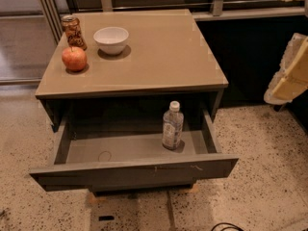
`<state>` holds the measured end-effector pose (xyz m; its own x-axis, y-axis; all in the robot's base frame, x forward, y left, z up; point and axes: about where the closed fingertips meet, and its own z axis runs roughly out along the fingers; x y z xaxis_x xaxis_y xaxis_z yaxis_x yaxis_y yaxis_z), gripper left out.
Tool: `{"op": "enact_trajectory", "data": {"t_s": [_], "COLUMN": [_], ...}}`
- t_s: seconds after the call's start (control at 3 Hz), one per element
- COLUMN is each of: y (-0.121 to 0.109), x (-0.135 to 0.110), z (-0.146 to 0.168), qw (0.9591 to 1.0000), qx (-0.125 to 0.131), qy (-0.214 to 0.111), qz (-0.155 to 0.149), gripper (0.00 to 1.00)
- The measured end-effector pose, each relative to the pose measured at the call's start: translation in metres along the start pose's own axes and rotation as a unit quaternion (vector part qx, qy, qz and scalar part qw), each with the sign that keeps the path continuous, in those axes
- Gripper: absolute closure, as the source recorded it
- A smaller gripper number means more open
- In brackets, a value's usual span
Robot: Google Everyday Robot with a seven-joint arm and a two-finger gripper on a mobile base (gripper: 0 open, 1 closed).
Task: Pick blue plastic bottle from top drawer and place on counter
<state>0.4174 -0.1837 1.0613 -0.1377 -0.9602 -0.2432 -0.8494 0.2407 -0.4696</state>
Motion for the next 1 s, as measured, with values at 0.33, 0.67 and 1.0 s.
{"op": "enact_trajectory", "data": {"t_s": [0.33, 0.67, 1.0], "y": [0.0, 0.0, 0.0], "x": [0.0, 0.0, 0.0], "z": [0.0, 0.0, -0.0001], "qw": [1.0, 1.0, 1.0], "qx": [0.0, 0.0, 0.0], "qy": [0.0, 0.0, 0.0], "qz": [0.0, 0.0, 0.0], "gripper": [0.37, 0.61, 0.84]}}
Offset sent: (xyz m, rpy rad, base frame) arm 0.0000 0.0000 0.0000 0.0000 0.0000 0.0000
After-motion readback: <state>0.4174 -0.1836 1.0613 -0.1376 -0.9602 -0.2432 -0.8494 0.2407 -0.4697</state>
